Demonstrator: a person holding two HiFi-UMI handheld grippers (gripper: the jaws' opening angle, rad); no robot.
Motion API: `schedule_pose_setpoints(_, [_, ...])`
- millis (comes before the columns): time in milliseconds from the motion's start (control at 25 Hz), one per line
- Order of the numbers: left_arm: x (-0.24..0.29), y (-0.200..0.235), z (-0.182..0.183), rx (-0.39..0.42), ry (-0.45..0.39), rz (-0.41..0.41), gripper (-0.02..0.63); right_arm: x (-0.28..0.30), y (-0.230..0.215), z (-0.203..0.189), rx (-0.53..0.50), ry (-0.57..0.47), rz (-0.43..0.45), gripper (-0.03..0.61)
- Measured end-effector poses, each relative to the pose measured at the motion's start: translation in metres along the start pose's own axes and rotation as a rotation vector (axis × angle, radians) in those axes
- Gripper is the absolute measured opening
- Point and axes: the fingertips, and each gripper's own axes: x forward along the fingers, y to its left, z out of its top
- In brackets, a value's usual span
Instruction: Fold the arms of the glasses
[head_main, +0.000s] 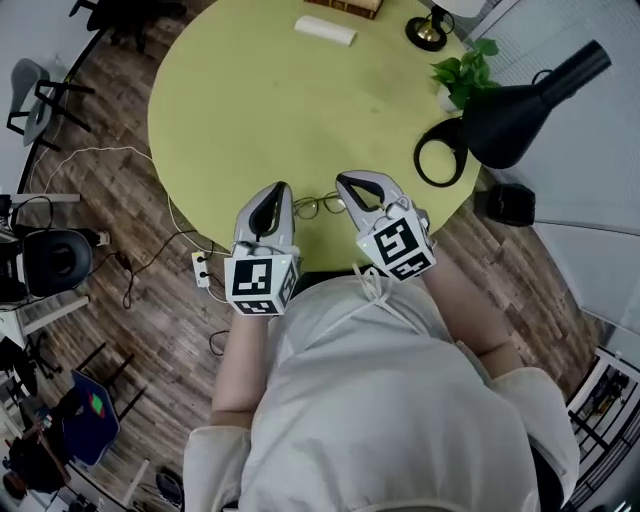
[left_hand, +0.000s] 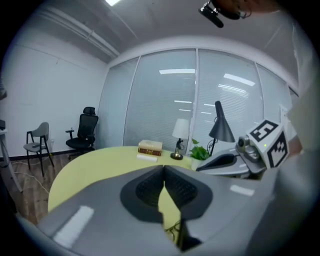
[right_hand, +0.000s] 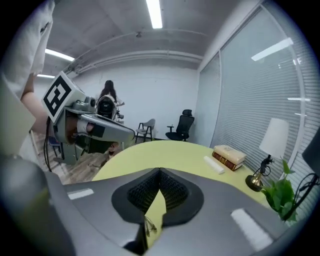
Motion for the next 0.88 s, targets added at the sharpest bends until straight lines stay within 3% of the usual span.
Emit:
schedule_pose_setpoints(120, [-0.008,-0.002,0.039,0.017,-0.077,0.01,0.006,-0.018,-0.013,0.023,0.071,-0.067,-0.032,0.0])
schedule_pose_setpoints(360, [-0.025,-0.002,0.086,0.045,-0.148,0.053,0.006,-0.048,-0.033,0.051,0.159,-0.15,-0.103,0.0])
schedule_pose_setpoints(560, [-0.031,-0.003,0.092,0.055,-0.16,0.066,0.006,-0.066,-0.05,0.054,0.194,-0.187,-0.231,-0.002])
schedule_pose_setpoints(880, [-0.031,-0.002,0.09,0.046,-0.162,0.071,0.006,-0.065,-0.045,0.052,0.17,-0.161,-0.22,-0.002])
